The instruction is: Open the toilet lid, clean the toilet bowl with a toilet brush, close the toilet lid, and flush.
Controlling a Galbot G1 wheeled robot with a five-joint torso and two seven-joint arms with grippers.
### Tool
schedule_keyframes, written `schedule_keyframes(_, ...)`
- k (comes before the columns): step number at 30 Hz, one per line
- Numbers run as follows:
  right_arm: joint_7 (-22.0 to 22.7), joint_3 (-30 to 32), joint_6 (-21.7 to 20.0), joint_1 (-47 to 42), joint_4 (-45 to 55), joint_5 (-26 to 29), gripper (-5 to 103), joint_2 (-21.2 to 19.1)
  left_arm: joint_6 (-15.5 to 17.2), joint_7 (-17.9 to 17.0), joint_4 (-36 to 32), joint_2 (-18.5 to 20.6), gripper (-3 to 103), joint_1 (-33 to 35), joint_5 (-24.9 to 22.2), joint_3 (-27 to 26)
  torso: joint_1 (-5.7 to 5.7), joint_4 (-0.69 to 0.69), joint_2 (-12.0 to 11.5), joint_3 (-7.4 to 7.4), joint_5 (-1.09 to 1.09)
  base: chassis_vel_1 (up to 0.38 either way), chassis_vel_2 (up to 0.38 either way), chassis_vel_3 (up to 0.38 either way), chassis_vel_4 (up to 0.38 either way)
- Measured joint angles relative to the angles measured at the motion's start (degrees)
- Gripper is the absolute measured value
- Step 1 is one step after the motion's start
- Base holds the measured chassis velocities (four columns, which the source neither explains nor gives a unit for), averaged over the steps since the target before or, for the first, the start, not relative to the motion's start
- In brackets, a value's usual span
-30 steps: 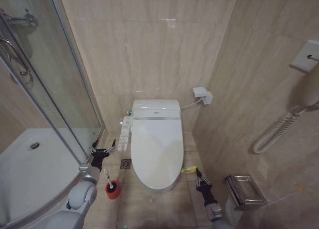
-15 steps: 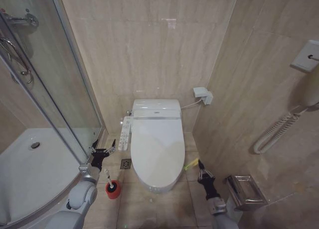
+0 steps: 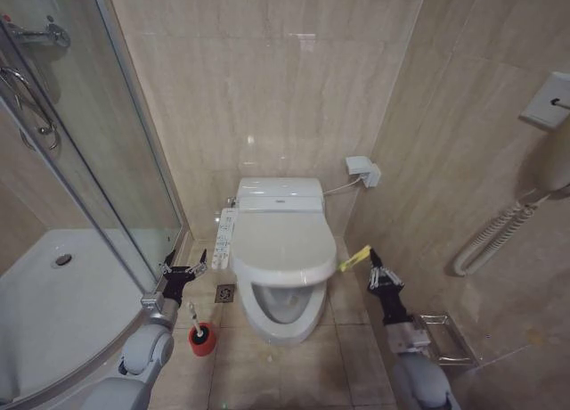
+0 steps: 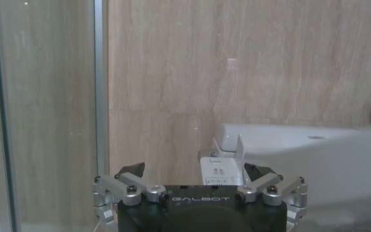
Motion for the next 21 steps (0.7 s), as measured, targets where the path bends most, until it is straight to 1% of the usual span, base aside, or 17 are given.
schedule_keyframes(5, 0.62, -0.64, -2.46, 0.81, 3.29, 2.02, 0, -2.0, 0.0, 0.0, 0.0, 0.0, 100, 0.0, 0.0, 0.0, 0.0, 0.0, 0.0, 0.0, 0.0, 0.0, 0.0, 0.0, 0.0)
schedule_keyframes(10, 0.42, -1.09, -4.53, 1.65, 4.28, 4.04, 0, -2.87, 0.0, 0.0, 0.0, 0.0, 100, 0.0, 0.0, 0.0, 0.0, -0.01, 0.0, 0.0, 0.0, 0.0, 0.0, 0.0, 0.0)
schedule_keyframes(17, -0.07, -1.24, -4.81, 2.19, 4.95, 4.34, 0, -3.23, 0.0, 0.0, 0.0, 0.0, 100, 0.0, 0.0, 0.0, 0.0, -0.01, 0.0, 0.0, 0.0, 0.0, 0.0, 0.0, 0.0)
schedule_keyframes(21, -0.08, -1.19, -4.04, 2.2, 5.46, 4.26, 0, -3.55, 0.0, 0.0, 0.0, 0.0, 100, 0.0, 0.0, 0.0, 0.0, 0.0, 0.0, 0.0, 0.0, 0.0, 0.0, 0.0, 0.0)
